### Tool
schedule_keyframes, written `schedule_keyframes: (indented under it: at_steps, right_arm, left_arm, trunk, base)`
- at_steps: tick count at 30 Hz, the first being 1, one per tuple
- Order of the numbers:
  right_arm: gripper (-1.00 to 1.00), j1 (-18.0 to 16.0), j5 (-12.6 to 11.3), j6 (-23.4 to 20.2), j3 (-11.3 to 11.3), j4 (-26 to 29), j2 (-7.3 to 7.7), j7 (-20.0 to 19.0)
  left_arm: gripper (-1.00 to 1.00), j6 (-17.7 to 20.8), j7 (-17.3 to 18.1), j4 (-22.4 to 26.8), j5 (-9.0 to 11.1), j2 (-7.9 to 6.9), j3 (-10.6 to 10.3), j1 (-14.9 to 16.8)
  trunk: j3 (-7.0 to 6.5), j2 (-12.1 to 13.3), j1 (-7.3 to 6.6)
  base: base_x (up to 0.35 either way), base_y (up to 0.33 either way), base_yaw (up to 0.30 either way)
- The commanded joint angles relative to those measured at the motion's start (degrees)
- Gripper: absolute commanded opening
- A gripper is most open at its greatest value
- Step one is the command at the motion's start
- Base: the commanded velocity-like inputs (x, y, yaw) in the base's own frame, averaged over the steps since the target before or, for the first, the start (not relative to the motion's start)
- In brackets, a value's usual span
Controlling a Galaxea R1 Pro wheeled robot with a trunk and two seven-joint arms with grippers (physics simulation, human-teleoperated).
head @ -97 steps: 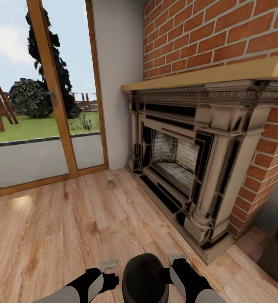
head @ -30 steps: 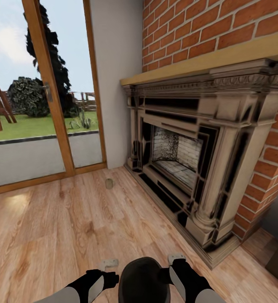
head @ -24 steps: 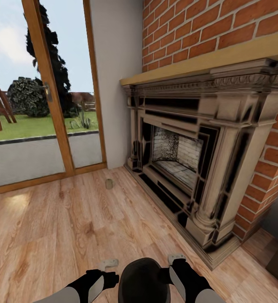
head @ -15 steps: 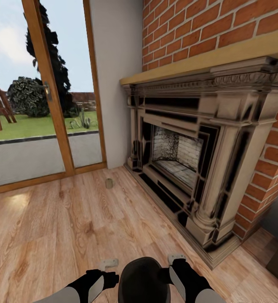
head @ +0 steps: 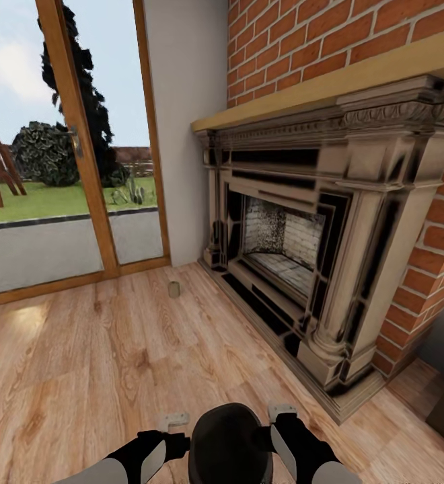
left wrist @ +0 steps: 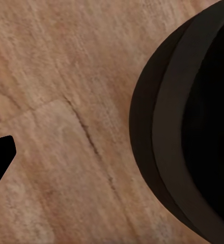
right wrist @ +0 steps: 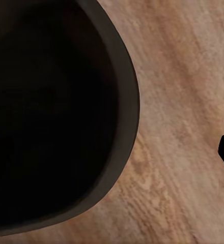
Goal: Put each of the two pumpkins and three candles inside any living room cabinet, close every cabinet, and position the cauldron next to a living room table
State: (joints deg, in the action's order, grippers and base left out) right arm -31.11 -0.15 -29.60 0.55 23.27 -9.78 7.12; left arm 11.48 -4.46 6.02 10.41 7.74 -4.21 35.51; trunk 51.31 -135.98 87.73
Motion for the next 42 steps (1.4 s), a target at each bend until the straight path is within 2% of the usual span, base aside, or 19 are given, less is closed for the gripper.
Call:
schedule_keyframes:
  at_steps: [1,18,31,42]
  right_arm:
    - [1.0,0.0,0.0,-0.3,0.1,0.1,0.0,0.2]
    - [1.0,0.0,0.0,-0.2,0.1,0.2,0.02,0.0]
    - [1.0,0.0,-0.1,-0.2,0.1,0.1,0.03,0.0]
    - [1.0,0.0,-0.1,-0.2,0.1,0.1,0.02,0.1]
  left_arm:
    - [1.0,0.2,-0.3,0.1,0.6,0.0,-0.5,0.0]
    - [1.0,-0.1,-0.2,0.1,0.6,0.0,-0.4,0.0]
    - [1.0,-0.1,-0.2,0.1,0.6,0.0,-0.4,0.0]
    - [1.0,-0.1,-0.2,0.1,0.6,0.0,-0.5,0.0]
  trunk:
    - [0.24,-0.4,0.21]
    - [3.29,-7.3,3.95]
    - [6.17,-7.4,4.28]
    - [6.4,-7.4,4.31]
  base:
    - [0.0,0.0,0.0]
    - [0.0,0.0,0.0]
    - [0.0,0.0,0.0]
    - [0.0,0.0,0.0]
